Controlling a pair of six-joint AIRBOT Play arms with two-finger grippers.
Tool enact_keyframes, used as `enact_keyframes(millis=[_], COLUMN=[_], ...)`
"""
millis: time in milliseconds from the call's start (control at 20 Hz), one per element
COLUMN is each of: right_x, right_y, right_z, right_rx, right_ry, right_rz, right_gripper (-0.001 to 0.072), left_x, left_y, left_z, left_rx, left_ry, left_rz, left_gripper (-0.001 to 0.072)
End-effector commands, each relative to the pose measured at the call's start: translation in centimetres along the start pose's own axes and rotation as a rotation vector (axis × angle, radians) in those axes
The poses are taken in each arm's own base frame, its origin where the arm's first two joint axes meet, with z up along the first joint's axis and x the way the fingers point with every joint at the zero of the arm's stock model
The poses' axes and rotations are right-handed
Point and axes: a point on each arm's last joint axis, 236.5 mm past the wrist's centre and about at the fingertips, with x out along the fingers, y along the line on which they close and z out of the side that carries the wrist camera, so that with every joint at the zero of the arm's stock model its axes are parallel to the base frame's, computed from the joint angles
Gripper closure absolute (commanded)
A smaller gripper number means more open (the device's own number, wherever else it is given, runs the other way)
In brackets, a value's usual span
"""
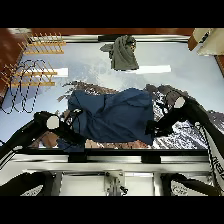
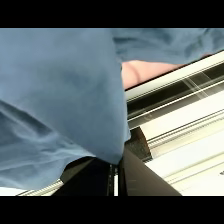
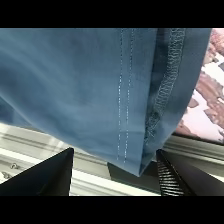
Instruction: Fold the shirts.
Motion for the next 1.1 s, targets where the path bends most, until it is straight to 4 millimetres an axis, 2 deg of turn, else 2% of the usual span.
enact_keyframes(millis=[0,100,200,300,400,450,500,650,800,900,950,1050], right_x=[0.9,1.9,2.7,2.9,2.8,2.7,2.7,1.2,-3.0,-6.1,-7.0,-7.2], right_y=[0.0,-0.3,-0.1,0.3,1.1,1.5,1.6,1.4,1.8,1.6,1.3,0.5], right_z=[-0.5,-1.6,-1.9,-1.0,-0.2,0.0,0.1,1.6,5.1,7.0,7.5,7.8], right_rx=[0.031,0.051,0.069,0.08,0.094,0.091,0.076,0.03,0.005,0.023,0.043,0.071], right_ry=[0.013,0.048,0.054,0.013,-0.021,-0.029,-0.032,-0.109,-0.303,-0.421,-0.448,-0.457], right_rz=[0.014,0.018,0.04,0.062,0.097,0.114,0.12,0.104,0.102,0.107,0.111,0.099], right_gripper=[0.0083,0.0084,0.0207,0.023,0.0529,0.0612,0.0643,0.0644,0.0645,0.0645,0.0645,0.0645], left_x=[-1.0,-1.3,-1.7,-2.1,-2.7,-3.1,-3.7,-6.7,-10.1,-11.3,-11.6,-12.0], left_y=[-0.2,-0.2,-0.4,-0.5,-0.7,-0.6,-0.3,1.8,3.0,2.8,2.7,2.9], left_z=[-0.1,0.0,0.5,0.9,1.4,1.8,2.4,3.9,5.6,6.3,6.6,6.8], left_rx=[0.012,0.015,0.016,0.02,0.026,0.032,0.045,0.095,0.123,0.128,0.13,0.13], left_ry=[-0.024,-0.034,-0.049,-0.062,-0.081,-0.094,-0.11,-0.153,-0.212,-0.242,-0.253,-0.262], left_rz=[0.0,-0.001,-0.003,-0.004,-0.003,0.005,0.029,0.156,0.246,0.252,0.254,0.264], left_gripper=[0.0676,0.0676,0.0676,0.0676,0.0676,0.0676,0.0676,0.0676,0.0676,0.0676,0.0676,0.0676])
